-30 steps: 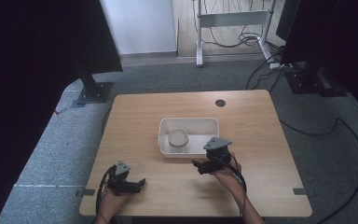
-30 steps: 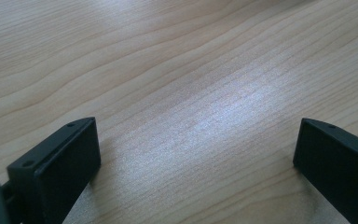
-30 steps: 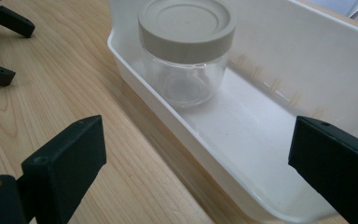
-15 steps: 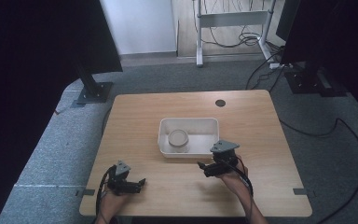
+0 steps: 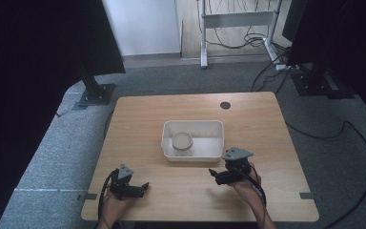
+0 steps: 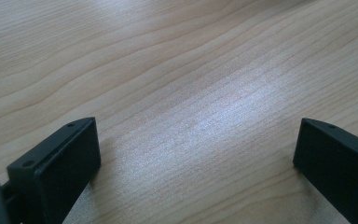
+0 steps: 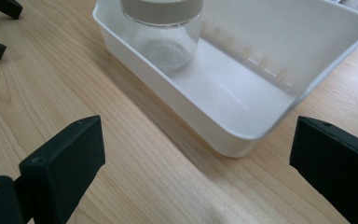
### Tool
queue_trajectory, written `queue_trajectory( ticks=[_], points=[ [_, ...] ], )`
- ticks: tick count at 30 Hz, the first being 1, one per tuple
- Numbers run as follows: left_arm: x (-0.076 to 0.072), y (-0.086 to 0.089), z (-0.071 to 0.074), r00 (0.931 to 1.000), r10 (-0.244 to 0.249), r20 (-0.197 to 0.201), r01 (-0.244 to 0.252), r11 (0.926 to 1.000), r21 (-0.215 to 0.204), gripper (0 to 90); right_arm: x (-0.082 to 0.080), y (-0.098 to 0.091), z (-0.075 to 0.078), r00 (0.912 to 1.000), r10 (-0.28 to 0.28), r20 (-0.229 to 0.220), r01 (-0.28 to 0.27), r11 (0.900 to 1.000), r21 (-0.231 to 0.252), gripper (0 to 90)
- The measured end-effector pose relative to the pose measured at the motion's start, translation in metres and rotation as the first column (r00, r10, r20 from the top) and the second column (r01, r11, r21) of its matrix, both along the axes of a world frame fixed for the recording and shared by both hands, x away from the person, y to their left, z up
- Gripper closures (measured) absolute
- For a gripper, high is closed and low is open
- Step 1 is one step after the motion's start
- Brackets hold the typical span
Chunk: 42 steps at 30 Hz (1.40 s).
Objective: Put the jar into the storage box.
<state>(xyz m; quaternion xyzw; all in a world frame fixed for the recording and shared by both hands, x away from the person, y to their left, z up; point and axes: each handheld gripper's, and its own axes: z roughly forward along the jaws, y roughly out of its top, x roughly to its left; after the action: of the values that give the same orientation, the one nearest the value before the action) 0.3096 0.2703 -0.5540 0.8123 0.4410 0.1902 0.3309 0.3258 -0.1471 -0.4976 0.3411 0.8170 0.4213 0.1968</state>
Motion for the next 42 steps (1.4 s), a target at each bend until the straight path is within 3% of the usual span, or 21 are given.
queue_trajectory(
  ticks=[17,42],
  points=[
    [0.000,0.000,0.000,1.0000,0.001,0.000,-0.001,1.0000,-0.001,0.4,-0.015,-0.026,-0.014,0.9987,-0.045,-0.023,0.045,0.9989,-0.008,2.6],
    [0.000,0.000,0.000,1.0000,0.001,0.000,-0.001,1.0000,0.000,0.3,-0.034,-0.058,-0.043,0.9884,-0.135,-0.069,0.134,0.9907,-0.021,2.6]
  ],
)
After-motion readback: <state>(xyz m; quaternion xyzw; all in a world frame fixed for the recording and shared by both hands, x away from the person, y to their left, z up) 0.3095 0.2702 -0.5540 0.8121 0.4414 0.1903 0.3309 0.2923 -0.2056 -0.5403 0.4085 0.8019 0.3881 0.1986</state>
